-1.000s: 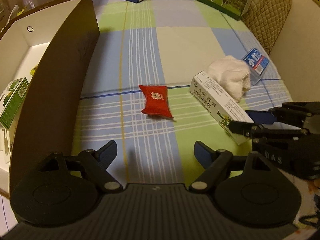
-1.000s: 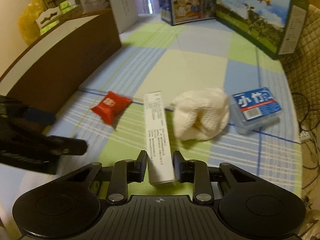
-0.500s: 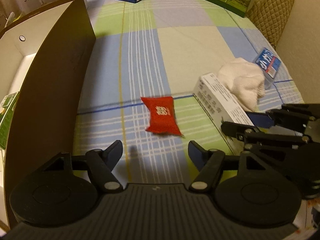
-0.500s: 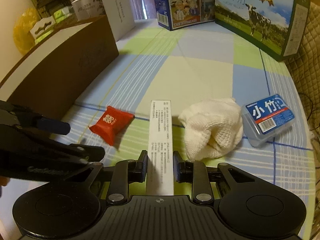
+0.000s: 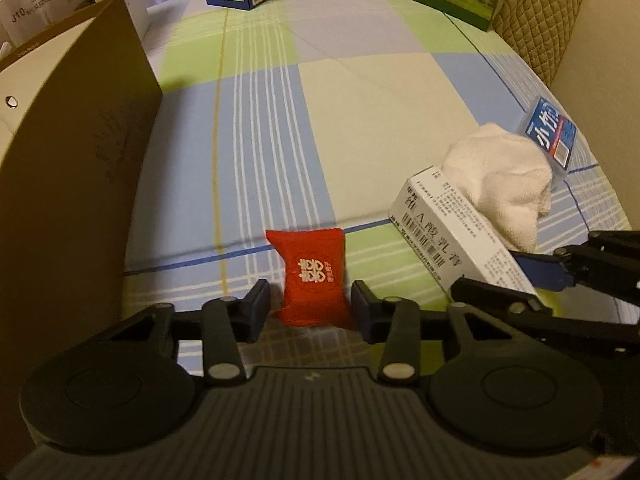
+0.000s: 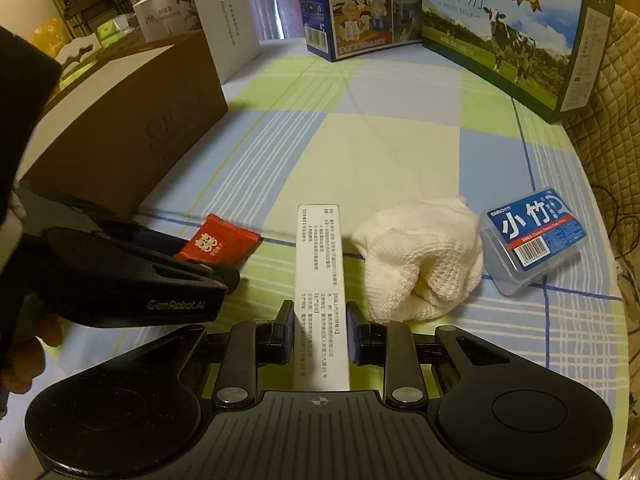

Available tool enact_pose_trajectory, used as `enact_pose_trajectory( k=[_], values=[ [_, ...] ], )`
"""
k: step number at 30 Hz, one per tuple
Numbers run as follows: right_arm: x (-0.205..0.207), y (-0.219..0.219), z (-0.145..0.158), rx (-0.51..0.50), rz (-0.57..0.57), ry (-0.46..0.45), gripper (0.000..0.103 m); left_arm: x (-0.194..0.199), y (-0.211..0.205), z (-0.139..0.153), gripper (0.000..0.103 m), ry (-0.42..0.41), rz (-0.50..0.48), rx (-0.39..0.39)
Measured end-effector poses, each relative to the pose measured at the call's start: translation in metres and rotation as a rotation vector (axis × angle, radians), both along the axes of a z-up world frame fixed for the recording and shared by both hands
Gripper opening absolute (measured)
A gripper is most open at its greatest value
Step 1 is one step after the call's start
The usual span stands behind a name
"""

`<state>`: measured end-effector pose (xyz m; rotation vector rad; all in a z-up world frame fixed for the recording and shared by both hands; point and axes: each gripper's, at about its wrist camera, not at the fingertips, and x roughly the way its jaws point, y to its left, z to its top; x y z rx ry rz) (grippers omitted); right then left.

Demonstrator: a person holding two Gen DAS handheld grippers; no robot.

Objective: Organize objects
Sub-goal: 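Grasp the red packet with the left gripper while the right gripper grasps the long white box, then lift the red packet and long white box with both grippers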

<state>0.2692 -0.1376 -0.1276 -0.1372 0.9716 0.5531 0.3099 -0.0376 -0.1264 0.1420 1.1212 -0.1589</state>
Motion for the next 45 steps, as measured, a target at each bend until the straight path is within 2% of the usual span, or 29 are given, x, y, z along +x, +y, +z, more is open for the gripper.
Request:
enact_pose_trajectory(
  k=[5, 12, 21, 30, 41, 45],
  values=[
    [-0.003, -0.003, 0.001, -0.004, -0.01, 0.007, 0.023, -0.008, 0.003, 0.0, 0.035, -0.014, -0.003, -0.006],
    [-0.023, -0.009, 0.003, -0.005, 0.009, 0.026, 0.023, -0.043, 0.018, 0.004, 0.035, 0.029, 0.025, -0.028],
    [-0.071, -0.017, 0.006, -0.018, 0.077, 0.071, 0.023, -0.1, 0.04, 0.009, 0.035, 0.11, 0.063, -0.076],
    [-0.071, -0.013, 0.002, -0.034, 0.064, 0.112, 0.024, -0.094, 0.031, 0.009, 0.035, 0.09, 0.06, -0.053],
    [-0.065, -0.003, 0.002, -0.064, 0.089, 0.06, 0.024, -0.092, 0.027, 0.008, 0.032, 0.063, 0.055, -0.034],
    [-0.065, -0.001, 0.003, -0.072, 0.104, 0.076, 0.024, -0.094, 0.028, 0.009, 0.032, 0.07, 0.055, -0.035]
  ],
)
